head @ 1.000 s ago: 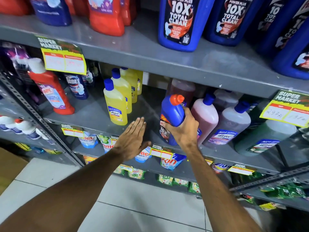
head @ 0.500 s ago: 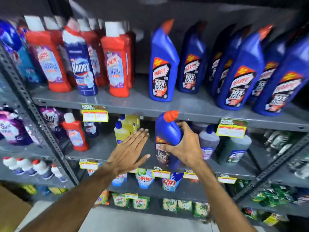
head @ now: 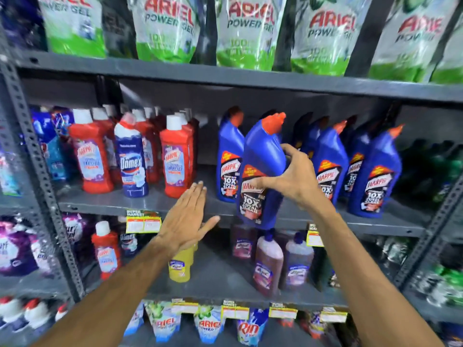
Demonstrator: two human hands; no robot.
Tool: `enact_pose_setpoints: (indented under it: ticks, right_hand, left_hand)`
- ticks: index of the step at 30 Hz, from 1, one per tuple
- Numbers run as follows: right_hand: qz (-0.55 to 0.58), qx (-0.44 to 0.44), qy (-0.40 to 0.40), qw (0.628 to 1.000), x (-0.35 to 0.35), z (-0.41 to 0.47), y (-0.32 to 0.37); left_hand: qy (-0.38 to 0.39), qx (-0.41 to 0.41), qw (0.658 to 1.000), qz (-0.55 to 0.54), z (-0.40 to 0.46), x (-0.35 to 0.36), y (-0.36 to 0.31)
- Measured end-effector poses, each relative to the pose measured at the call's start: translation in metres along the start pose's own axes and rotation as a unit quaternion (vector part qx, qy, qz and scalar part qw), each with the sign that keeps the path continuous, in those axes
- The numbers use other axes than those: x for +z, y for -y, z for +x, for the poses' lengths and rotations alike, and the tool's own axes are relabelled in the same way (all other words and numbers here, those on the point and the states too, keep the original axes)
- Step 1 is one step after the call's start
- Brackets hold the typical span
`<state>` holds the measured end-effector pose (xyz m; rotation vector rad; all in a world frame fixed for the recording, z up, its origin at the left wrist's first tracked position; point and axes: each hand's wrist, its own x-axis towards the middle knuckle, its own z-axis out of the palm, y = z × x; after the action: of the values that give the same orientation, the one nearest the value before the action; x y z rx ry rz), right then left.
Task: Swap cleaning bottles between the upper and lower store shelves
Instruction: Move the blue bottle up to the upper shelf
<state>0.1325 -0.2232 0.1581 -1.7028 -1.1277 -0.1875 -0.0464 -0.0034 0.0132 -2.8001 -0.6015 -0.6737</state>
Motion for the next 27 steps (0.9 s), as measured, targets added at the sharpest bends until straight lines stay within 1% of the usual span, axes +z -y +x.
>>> enact_pose_setpoints:
  ticks: [3,6,8,14,20,27]
  right_hand:
    - [0.021,0.024,-0.007,0.999,-0.001,0.021,-0.012]
    - [0.025,0.032,-0.001,0.999,-0.001,0.039,-0.027]
    - [0.031,0.038,0.004,0.999,0.001,0.048,-0.039]
    - [0.067,0.078,0.025,0.994,0.003,0.071,-0.069]
    - [0.095,0.089,0.062,0.990,0.010,0.086,-0.089]
    - [0.144,0.104,0.084,0.980,0.010,0.095,-0.104]
  left_hand:
    - [0.057,-0.011,0.998,0.006,0.012,0.006,0.002]
    - [0.098,-0.023,0.995,-0.023,0.021,0.013,0.001]
    - [0.117,-0.034,0.992,-0.043,0.025,0.017,-0.001]
    - [0.156,-0.049,0.985,-0.058,0.029,0.031,0.001]
    - [0.143,-0.046,0.988,-0.039,0.032,0.039,0.003]
    - [0.119,-0.051,0.991,-0.019,0.031,0.044,0.001]
